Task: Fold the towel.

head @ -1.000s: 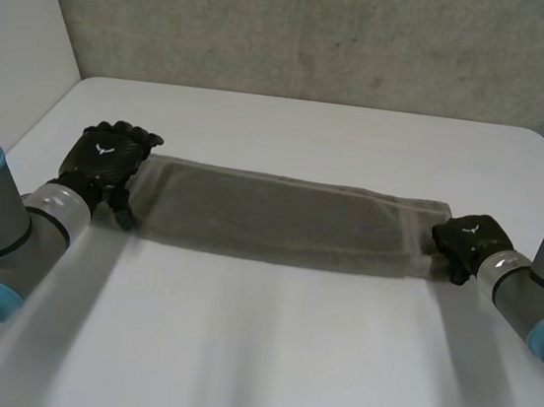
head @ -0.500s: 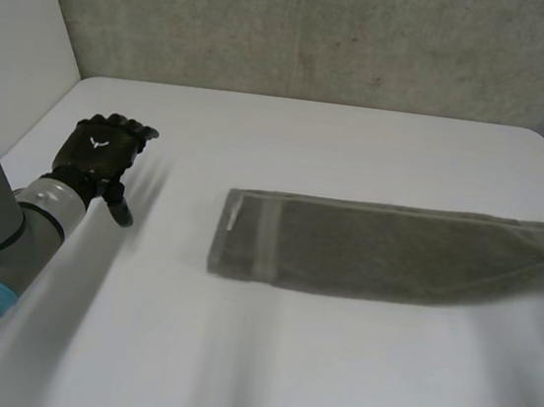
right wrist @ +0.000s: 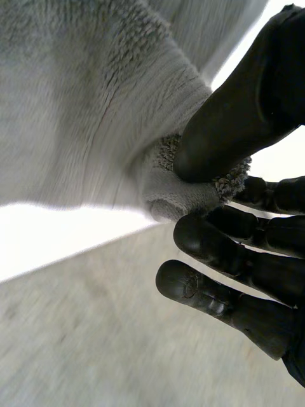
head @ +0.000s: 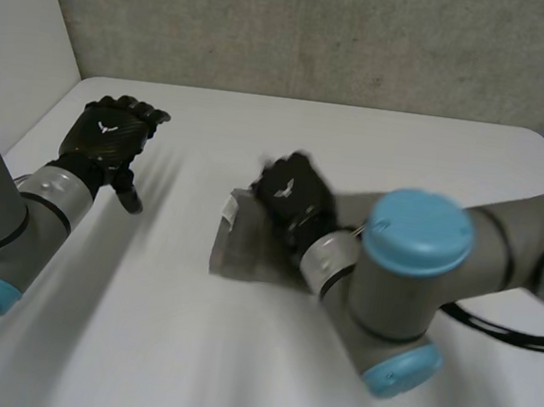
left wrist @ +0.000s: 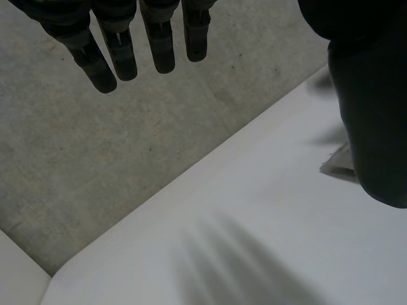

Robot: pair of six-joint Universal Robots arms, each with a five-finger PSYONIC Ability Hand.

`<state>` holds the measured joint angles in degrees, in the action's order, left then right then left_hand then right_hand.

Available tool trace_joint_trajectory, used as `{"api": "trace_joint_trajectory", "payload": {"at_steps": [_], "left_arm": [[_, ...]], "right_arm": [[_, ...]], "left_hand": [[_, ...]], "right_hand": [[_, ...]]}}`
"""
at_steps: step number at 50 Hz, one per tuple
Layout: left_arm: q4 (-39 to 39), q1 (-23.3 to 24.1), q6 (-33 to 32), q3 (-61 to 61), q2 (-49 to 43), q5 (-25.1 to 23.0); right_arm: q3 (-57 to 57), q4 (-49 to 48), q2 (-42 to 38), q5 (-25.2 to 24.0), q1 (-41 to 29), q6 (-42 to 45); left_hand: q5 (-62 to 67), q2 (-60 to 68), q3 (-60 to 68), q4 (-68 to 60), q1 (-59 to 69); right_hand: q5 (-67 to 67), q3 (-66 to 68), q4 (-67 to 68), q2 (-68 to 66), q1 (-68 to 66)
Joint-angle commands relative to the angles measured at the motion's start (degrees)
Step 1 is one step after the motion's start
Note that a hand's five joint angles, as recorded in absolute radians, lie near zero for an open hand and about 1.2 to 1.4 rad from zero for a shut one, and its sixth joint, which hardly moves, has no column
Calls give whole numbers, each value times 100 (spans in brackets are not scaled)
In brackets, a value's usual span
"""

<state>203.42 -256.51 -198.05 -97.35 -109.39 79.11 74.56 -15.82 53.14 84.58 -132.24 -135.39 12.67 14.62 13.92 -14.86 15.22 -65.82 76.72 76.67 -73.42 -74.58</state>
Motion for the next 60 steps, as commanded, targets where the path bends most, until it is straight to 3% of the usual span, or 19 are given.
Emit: {"api": "trace_joint_trajectory", "payload": {"at_steps": [1, 2, 6, 11, 16, 26, 28, 29, 30, 31, 32, 39, 42, 44, 45, 52, 58, 60], "left_arm": [[5, 22, -5, -12, -56, -19], [5, 22, -5, -12, -65, -19], [5, 22, -5, -21, -82, -19], [14, 22, -5, -30, -100, -19], [14, 31, -5, -30, -117, -19], [14, 75, -23, -65, -170, -28], [14, 101, -23, -65, -179, -19], [14, 101, -23, -65, -179, -19], [14, 119, -23, -65, -179, -19], [14, 119, -23, -65, -179, -19], [14, 128, -23, -73, -170, -19], [5, 136, -23, -74, -135, -10], [5, 145, -23, -56, -91, -1], [5, 163, -5, -21, -56, 7], [5, 163, -5, -21, -56, 7], [5, 207, 21, 58, 32, 86], [5, 224, 48, 93, 85, 245], [5, 277, 56, 128, 85, 350]], "right_arm": [[85, 87, -181, -108, -47, 127], [155, 79, -137, -91, -39, 75], [287, 70, 57, -38, 207, -154], [892, 385, 776, -3, 1357, -1110], [1454, 649, 953, -108, 1780, -1350], [2177, 632, 891, -249, 2440, -1060], [2142, 624, 848, -223, 2466, -911], [2142, 624, 848, -223, 2466, -910], [2098, 597, 787, -179, 2466, -841], [2098, 597, 786, -179, 2466, -840], [2054, 519, 725, -153, 2458, -796], [1843, -27, 918, 6, 2308, -735], [1544, -88, 1155, -12, 1789, -743], [1107, -132, 1068, -29, 994, -743], [1105, -132, 1067, -29, 990, -743], [-115, -36, -55, -187, -265, -717], [-512, 131, -708, -337, -557, -585], [-574, 271, -866, -171, -548, -393]], "left_hand": [[-1195, -390, -320, 414, -450], [-1195, -390, -320, 414, -450], [-1195, -390, -320, 414, -450], [-1195, -390, -320, 414, -450], [-1195, -390, -320, 414, -450], [-1195, -390, -320, 414, -450], [-1195, -390, -320, 414, -450], [-1195, -390, -320, 414, -450], [-1212, -406, -336, 431, -466], [-1212, -407, -337, 431, -467], [-1212, -407, -337, 431, -467], [-1212, -407, -337, 431, -467], [-1229, -423, -353, 448, -483], [-1229, -423, -353, 448, -483], [-1229, -423, -353, 448, -483], [-1229, -423, -353, 448, -483], [-1229, -423, -353, 448, -483], [-1229, -423, -353, 448, -483]], "right_hand": [[5177, -5268, -5262, 4937, 5053], [6582, -6672, -6667, 6342, 6458], [6582, -6672, -6667, 6342, 6458], [6582, -6672, -6667, 6342, 6458], [6462, -6553, -6548, 6222, 6338], [4420, -4511, -4506, 4180, 4296], [2716, -2806, -2801, 2476, 2592], [2705, -2795, -2790, 2465, 2581], [1189, -1280, -1275, 949, 1065], [1174, -1265, -1260, 934, 1050], [-402, 312, 317, -642, -526], [-418, 328, 333, -658, -542], [-418, 328, 333, -658, -542], [-418, 328, 333, -658, -542], [-418, 328, 333, -658, -542], [-418, 328, 333, -658, -542], [-418, 328, 333, -658, -542], [-274, 184, 189, -514, -398]]}}
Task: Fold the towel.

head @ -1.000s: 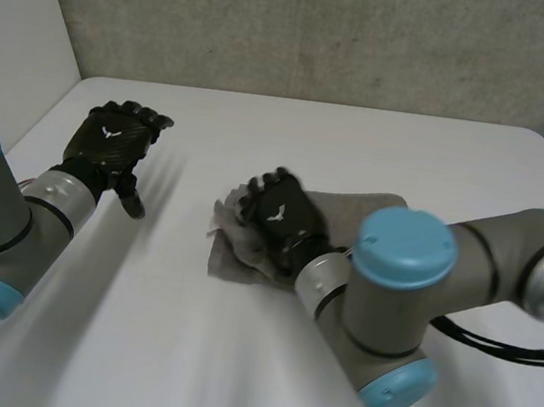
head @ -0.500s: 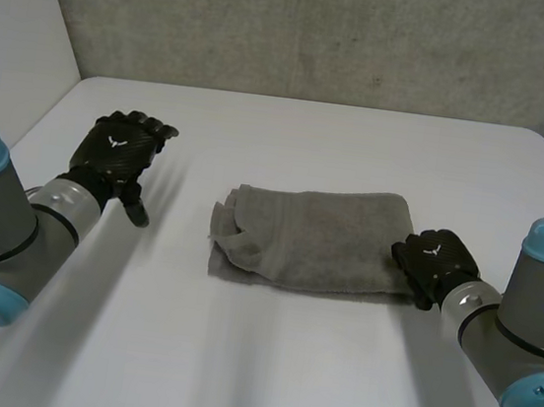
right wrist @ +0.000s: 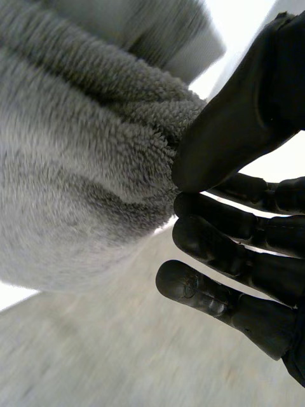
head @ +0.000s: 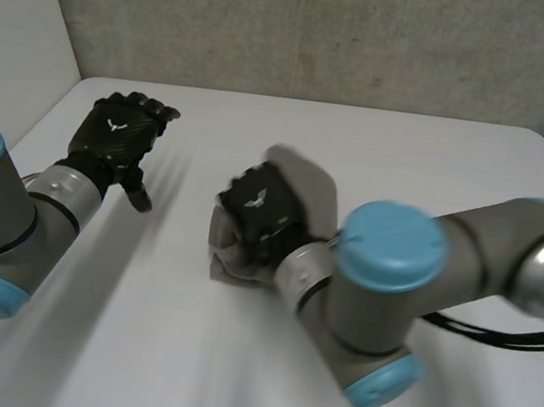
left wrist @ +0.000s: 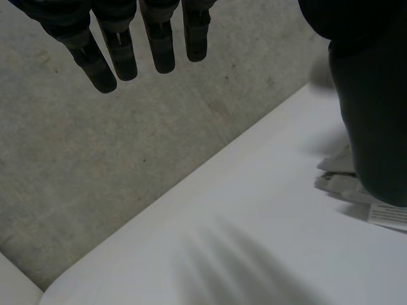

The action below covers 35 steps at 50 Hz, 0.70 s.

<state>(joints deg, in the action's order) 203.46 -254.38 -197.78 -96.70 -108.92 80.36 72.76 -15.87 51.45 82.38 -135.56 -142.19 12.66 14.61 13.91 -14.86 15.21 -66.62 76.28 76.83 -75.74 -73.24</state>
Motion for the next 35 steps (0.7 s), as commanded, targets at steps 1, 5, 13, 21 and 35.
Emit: {"api": "trace_joint_trajectory", "payload": {"at_steps": [1, 5, 13, 21, 35], "left_arm": [[0, 64, 29, 63, 38, 225], [0, 222, 126, 177, 38, 322], [-17, 616, 828, 563, -6, 357], [-61, 1257, 1207, 993, -365, 638], [-1036, 2041, 1524, 1944, -2079, 1138]], "right_arm": [[-395, 277, -698, 50, -216, 289], [-150, 295, -418, 418, -173, 140], [939, 190, 1190, 174, 590, -2193], [1258, 286, 1632, -170, 1328, -3605], [195, 1243, 69, -240, 1586, -3561]], "left_hand": [[-1228, -423, -353, 448, -483], [-1194, -389, -319, 414, -449], [-1127, -322, -252, 347, -382], [-943, -138, -68, 162, -198], [-723, 82, 152, -57, 22]], "right_hand": [[-193, 226, 171, -281, -530], [5231, -5198, -5253, 5143, 4894], [6662, -6628, -6683, 6574, 6324], [6662, -6628, -6683, 6574, 6324], [6662, -6628, -6683, 6574, 6324]]}}
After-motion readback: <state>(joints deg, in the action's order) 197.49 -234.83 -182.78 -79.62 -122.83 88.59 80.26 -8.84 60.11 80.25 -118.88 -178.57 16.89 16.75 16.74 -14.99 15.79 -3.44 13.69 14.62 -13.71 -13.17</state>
